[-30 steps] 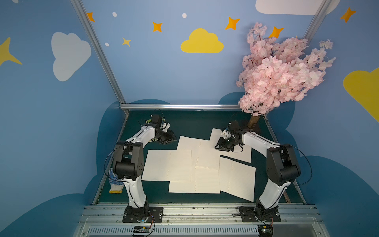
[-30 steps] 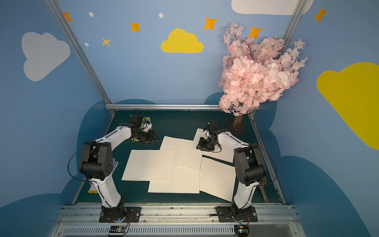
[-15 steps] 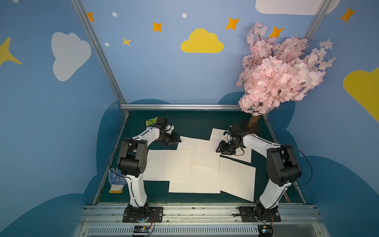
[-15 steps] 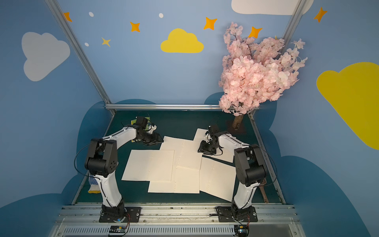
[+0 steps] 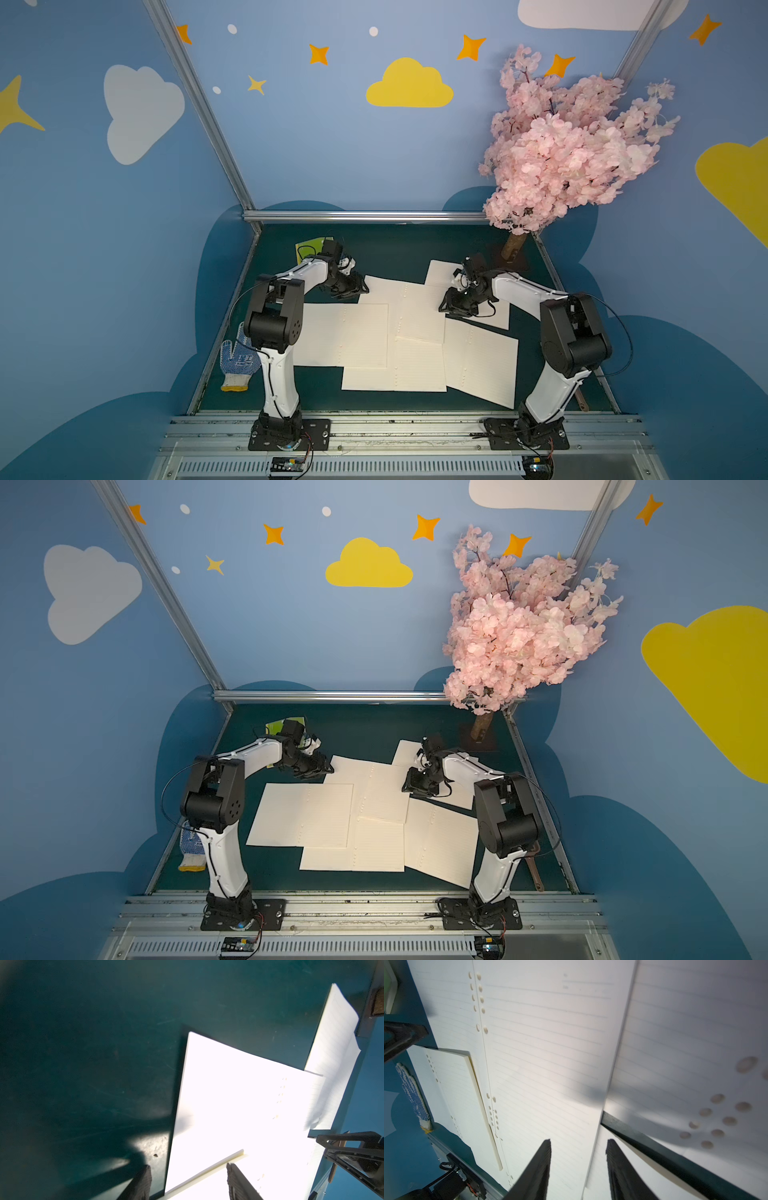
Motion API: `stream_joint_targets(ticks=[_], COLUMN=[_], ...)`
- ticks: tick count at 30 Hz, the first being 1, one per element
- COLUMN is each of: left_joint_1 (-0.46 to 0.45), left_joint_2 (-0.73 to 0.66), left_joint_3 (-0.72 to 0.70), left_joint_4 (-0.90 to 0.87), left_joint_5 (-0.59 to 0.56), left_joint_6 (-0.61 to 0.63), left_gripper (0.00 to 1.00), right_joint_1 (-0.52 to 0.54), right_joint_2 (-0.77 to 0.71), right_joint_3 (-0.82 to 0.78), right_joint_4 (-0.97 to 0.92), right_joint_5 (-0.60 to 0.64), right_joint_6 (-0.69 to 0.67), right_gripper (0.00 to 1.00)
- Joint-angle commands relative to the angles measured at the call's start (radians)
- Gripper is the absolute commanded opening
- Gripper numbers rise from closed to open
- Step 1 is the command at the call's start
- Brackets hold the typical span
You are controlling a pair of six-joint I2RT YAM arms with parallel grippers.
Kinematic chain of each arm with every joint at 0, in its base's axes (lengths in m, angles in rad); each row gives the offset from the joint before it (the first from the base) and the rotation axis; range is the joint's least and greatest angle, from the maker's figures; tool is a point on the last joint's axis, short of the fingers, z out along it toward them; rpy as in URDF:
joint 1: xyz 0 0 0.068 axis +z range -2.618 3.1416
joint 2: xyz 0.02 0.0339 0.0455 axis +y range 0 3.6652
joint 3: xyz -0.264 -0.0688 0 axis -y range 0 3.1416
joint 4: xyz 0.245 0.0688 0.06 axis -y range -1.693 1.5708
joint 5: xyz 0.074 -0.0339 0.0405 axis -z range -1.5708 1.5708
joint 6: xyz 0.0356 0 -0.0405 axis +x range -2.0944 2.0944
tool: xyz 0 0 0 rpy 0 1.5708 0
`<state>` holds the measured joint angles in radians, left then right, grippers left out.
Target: Close the notebook
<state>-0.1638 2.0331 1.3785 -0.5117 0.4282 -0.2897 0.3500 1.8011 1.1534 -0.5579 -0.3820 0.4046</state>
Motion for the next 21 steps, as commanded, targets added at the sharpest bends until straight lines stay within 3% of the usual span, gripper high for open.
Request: stream_joint_targets(ticks=[1,21], left_joint_1=[-0.002,-0.006], left_joint_2=[0.014,0.064], left_joint_3=[0.030,0.066], left_joint_4=[-0.002,-0.015], left_joint_5=[0.000,0.011], left_joint_6=[0.017,0.029], left_gripper=[0.61,0.60], right_joint_1=[-0.005,-0.002], right_joint_2=[-0.024,-0.005], right_joint_3=[-0.009,-0.028], right_joint_4=[-0.010,0.014], right_joint_5=[0.005,-0.007], right_joint_6=[-0.007,0.004], right_gripper=[0.45,0.40])
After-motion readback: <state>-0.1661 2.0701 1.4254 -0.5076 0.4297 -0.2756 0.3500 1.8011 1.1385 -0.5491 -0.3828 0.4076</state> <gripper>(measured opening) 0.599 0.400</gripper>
